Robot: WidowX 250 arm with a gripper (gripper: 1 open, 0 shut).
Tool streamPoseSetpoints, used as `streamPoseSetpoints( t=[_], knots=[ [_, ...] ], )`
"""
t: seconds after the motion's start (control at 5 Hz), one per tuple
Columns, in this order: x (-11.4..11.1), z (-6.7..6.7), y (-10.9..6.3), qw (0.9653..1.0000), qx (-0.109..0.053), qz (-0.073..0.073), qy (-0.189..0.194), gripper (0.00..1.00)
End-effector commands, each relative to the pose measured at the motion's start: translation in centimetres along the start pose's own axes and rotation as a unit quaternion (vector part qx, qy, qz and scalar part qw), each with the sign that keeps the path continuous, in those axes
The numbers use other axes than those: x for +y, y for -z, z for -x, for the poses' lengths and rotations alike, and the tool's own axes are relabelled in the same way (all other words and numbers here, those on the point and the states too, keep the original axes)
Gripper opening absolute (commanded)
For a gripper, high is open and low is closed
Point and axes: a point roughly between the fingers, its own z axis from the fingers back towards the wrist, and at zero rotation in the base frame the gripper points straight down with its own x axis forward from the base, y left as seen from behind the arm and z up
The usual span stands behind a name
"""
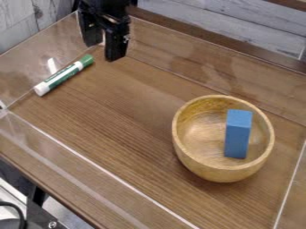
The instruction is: Put the green marker in the brown bowl
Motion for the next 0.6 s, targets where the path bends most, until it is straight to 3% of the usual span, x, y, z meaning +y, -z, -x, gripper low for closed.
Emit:
streamPoseSetpoints(
  t=[0.0,0.4],
  knots=[
    [1.3,-0.4,-1.6,0.9992,-0.029,-0.024,0.01,1.0],
    [2.8,-0.7,-0.8,0.9987,-0.033,-0.03,0.024,1.0]
  ],
)
